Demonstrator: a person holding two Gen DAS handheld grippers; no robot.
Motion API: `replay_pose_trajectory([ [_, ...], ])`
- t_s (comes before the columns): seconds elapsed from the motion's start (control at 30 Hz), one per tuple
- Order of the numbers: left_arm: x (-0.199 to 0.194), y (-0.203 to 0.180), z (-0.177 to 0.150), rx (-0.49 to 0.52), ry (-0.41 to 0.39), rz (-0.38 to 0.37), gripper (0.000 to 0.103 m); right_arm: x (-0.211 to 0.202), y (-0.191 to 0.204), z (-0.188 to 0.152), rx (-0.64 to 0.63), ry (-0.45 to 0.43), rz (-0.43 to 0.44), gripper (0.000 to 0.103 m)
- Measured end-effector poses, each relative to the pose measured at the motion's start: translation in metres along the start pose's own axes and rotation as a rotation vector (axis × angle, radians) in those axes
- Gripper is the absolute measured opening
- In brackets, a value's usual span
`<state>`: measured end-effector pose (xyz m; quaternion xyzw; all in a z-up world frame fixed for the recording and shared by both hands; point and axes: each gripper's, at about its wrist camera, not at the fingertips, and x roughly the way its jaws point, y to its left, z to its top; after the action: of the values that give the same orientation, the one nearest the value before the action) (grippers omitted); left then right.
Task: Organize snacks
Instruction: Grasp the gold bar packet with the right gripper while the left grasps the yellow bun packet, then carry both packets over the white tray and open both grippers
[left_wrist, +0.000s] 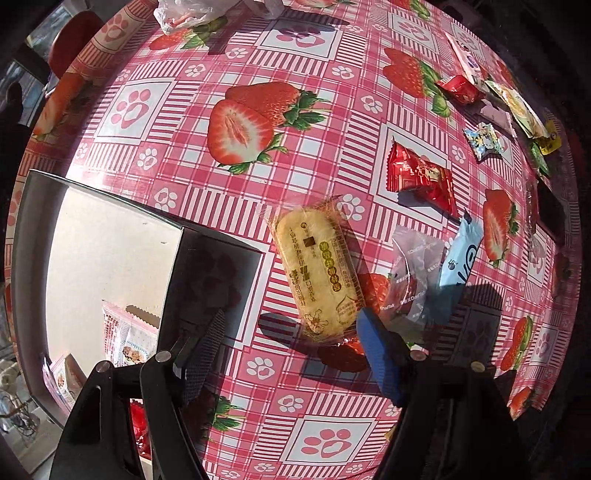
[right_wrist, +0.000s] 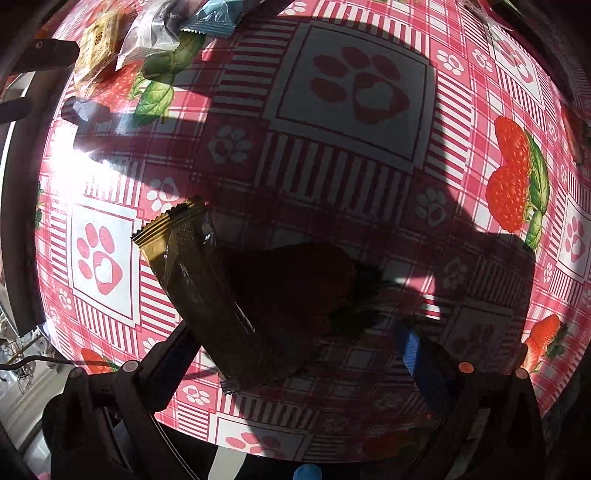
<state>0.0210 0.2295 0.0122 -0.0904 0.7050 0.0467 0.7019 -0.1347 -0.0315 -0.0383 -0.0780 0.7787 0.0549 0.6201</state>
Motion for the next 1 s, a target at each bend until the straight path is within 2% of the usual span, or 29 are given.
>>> replay_pose_trajectory([
  [0.1, 0.012, -0.004, 0.015, -0.029, 0.017, 0.02, 0.077, 0.0, 0.0, -0.005, -0.001, -0.018, 0.0, 0.103],
  [0.27, 0.028, -0.016, 0.027, -0.023, 0.026, 0.075, 0.078, 0.0, 0.0, -0.014, -0.002, -0.024, 0.0, 0.103],
  [0.3, 0.029, -0.02, 0.028, -0.02, 0.02, 0.078, 0.078, -0.005, 0.017, -0.011, -0.003, -0.022, -0.002, 0.103],
  [0.33, 0.029, -0.021, 0.027, -0.012, 0.019, 0.082, 0.078, -0.005, 0.017, -0.012, -0.005, -0.021, -0.002, 0.103],
  [0.37, 0.027, -0.023, 0.028, -0.004, 0.015, 0.076, 0.074, -0.005, 0.019, -0.011, -0.008, -0.021, -0.003, 0.103],
  [0.43, 0.024, -0.025, 0.027, 0.035, -0.004, 0.081, 0.058, -0.005, 0.023, -0.01, -0.014, -0.022, -0.004, 0.103],
  [0.47, 0.022, -0.031, 0.027, 0.065, -0.01, 0.091, 0.046, -0.003, 0.025, -0.011, -0.016, -0.023, -0.005, 0.103],
  [0.5, 0.02, -0.04, 0.025, 0.101, -0.014, 0.099, 0.04, -0.008, 0.022, -0.009, -0.018, -0.023, -0.005, 0.103],
  [0.6, 0.021, -0.047, 0.012, 0.15, -0.008, 0.086, 0.04, -0.01, 0.022, -0.007, -0.024, -0.017, -0.006, 0.103],
  [0.7, 0.02, -0.039, -0.025, 0.176, 0.014, 0.05, 0.04, -0.01, 0.021, -0.004, -0.026, -0.01, -0.006, 0.103],
  [0.83, 0.022, -0.025, -0.069, 0.227, 0.024, 0.097, 0.04, -0.01, 0.022, -0.002, -0.032, -0.016, -0.006, 0.103],
  [1.0, 0.022, -0.026, -0.08, 0.253, 0.005, 0.124, 0.059, -0.011, 0.022, -0.004, -0.04, -0.036, -0.009, 0.103],
])
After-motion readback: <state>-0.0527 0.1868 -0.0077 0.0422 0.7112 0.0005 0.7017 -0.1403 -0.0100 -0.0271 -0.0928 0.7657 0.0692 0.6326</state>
